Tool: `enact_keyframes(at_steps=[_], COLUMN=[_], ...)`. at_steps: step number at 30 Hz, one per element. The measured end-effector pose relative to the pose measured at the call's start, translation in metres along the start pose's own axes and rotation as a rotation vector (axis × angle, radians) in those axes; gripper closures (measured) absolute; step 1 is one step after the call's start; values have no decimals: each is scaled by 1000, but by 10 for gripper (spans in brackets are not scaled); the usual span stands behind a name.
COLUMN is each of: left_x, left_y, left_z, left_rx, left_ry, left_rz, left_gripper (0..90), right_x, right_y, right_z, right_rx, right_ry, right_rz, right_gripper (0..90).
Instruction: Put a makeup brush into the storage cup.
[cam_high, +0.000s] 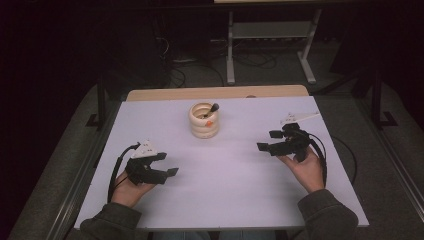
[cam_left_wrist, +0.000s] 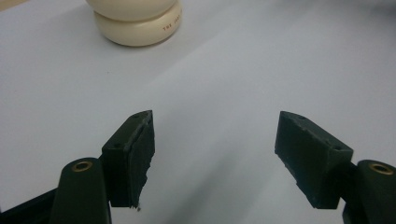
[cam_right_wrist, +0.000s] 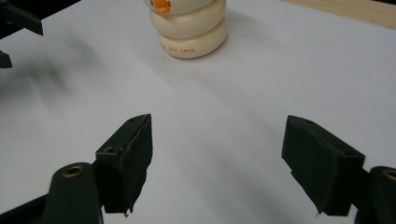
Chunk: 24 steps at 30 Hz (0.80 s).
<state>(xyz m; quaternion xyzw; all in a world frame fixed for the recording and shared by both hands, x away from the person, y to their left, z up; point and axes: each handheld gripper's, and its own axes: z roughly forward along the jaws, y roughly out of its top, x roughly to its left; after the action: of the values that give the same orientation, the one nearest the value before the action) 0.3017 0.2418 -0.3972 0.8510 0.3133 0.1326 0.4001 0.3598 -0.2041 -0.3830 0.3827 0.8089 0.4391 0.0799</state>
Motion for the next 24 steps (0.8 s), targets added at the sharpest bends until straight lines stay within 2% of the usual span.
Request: enact_keyframes(at_steps=[2, 8, 11, 13, 18, 23, 24], left_x=[-2, -5, -5, -5, -9, -11, -12], left_y=[0, -2, -3, -3, -4, -8, -9], left_z=[0, 0, 0, 0, -1, -1, -1], left_rx=[-12, -8, -1, -4, -16, 1, 0], left_ry=[-1, -9, -13, -12, -25, -21, -20], left_rz=[-7, 1, 9, 5, 2, 17, 10], left_gripper=[283, 281, 278, 277, 274, 261, 259], right_x=[0, -1, 0, 1, 4, 6, 7], right_y=[-4, -15, -19, -21, -27, -33, -34], right_z=[-2, -9, -12, -13, -13, -15, -16], right_rx=[3, -7, -1, -17, -1, 2, -2], right_ry=[-2, -2, -1, -1, -8, -10, -11], right_rz=[7, 29, 27, 12, 13, 9, 5], right_gripper=[229, 229, 229, 229, 211, 204, 204])
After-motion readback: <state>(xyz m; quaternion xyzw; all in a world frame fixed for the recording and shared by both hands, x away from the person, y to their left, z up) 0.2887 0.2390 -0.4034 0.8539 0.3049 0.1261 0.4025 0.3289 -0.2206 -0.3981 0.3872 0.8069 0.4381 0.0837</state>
